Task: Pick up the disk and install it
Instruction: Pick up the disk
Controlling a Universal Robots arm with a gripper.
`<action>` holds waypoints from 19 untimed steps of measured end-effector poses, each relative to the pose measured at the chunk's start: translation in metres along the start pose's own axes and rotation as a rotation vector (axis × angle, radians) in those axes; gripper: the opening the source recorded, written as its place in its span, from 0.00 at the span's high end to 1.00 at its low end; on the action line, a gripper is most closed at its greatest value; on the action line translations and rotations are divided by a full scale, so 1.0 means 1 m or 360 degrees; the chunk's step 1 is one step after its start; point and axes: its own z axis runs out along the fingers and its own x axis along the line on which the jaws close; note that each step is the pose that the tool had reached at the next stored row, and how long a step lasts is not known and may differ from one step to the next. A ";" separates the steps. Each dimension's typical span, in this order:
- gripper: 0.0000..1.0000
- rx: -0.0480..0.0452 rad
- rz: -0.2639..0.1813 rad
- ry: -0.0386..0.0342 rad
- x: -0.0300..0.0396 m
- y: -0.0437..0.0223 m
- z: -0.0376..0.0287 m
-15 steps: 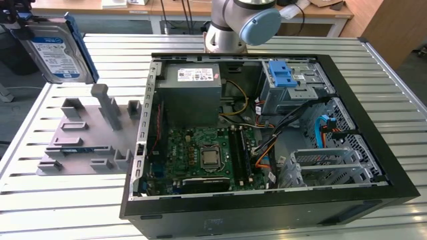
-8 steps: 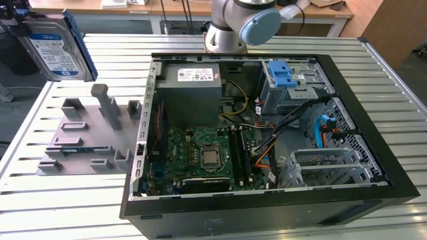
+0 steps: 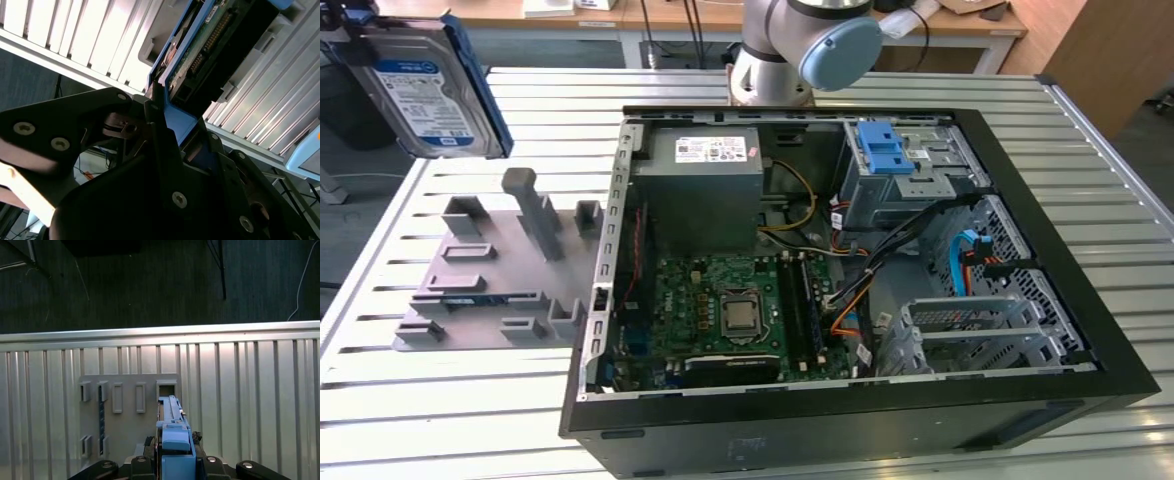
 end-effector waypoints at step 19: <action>0.64 0.0000 0.0000 0.0000 0.0003 -0.0002 -0.0137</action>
